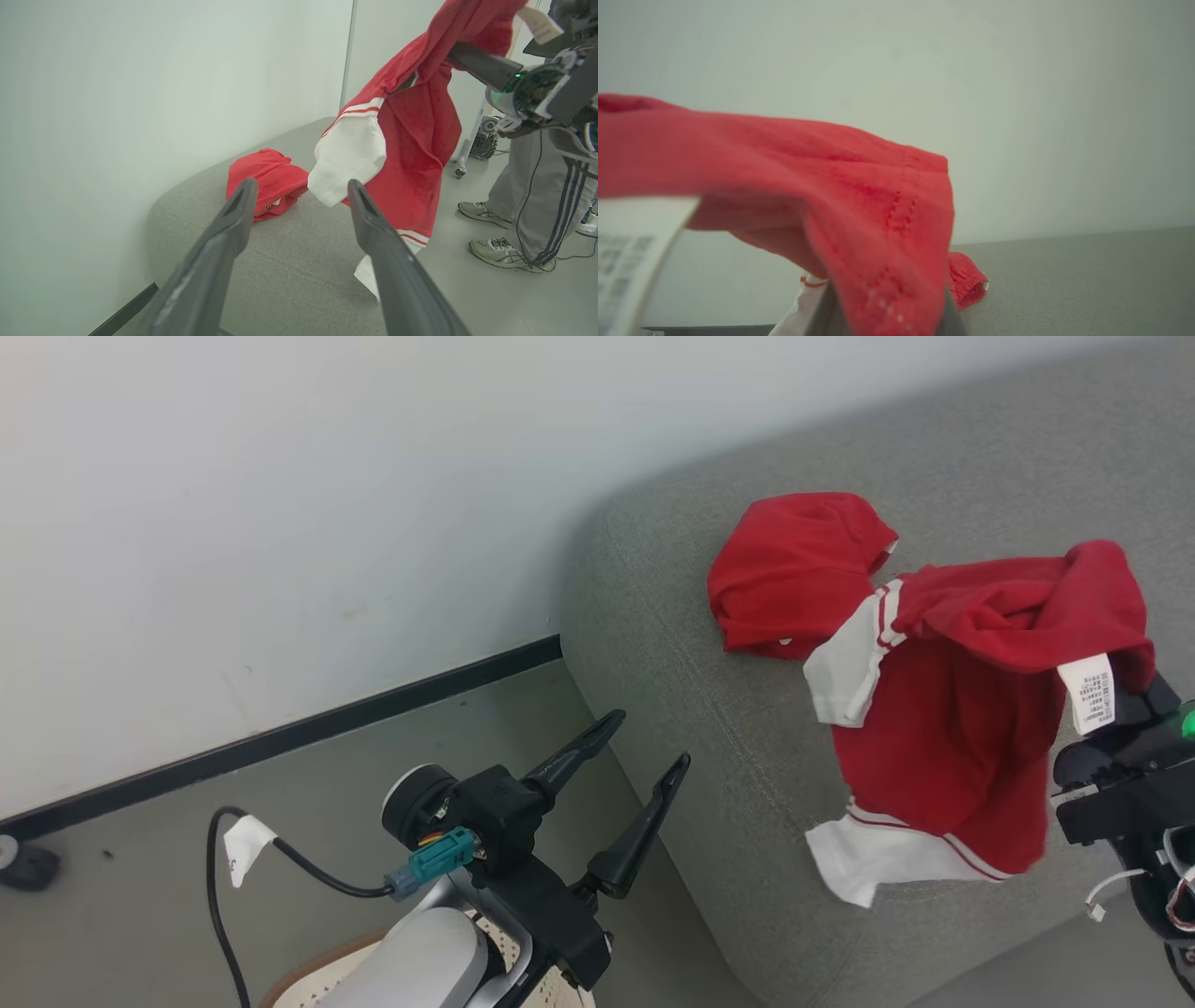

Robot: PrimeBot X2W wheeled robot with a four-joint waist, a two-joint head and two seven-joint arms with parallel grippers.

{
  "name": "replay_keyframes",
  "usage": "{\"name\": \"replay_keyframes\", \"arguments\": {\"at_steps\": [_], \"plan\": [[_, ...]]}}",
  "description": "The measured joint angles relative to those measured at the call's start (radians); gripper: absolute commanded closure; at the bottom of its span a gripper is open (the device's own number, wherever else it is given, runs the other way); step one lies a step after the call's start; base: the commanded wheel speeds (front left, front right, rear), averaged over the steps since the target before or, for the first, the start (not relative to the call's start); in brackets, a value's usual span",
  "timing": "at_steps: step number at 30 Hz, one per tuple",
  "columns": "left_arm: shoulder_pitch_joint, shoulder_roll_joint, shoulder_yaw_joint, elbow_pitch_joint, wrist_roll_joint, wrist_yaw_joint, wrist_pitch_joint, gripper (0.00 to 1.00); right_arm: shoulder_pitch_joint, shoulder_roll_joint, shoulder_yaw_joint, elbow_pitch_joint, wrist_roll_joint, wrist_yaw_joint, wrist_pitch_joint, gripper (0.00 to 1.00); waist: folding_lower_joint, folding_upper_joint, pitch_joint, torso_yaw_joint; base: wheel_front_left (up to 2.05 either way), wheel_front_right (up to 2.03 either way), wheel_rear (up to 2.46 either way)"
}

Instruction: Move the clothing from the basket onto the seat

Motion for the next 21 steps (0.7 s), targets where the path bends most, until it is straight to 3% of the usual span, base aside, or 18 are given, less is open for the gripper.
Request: {"name": "replay_keyframes", "arguments": {"at_steps": [11,21], "plan": [[-0.005,-0.008,-0.014,-0.012,0.003,-0.001,0.019,0.0,-0.008,-0.051,-0.111,-0.065,-0.045,0.003,0.0,1.0,0.0,0.0,0.04,-0.014,0.0,0.0,0.0],[-0.035,-0.012,-0.024,-0.037,0.012,-0.001,0.037,0.0,-0.092,-0.102,-0.175,0.007,-0.053,0.029,0.0,1.0,0.0001,0.0001,0.09,0.009,0.0,0.0,0.0]]}}
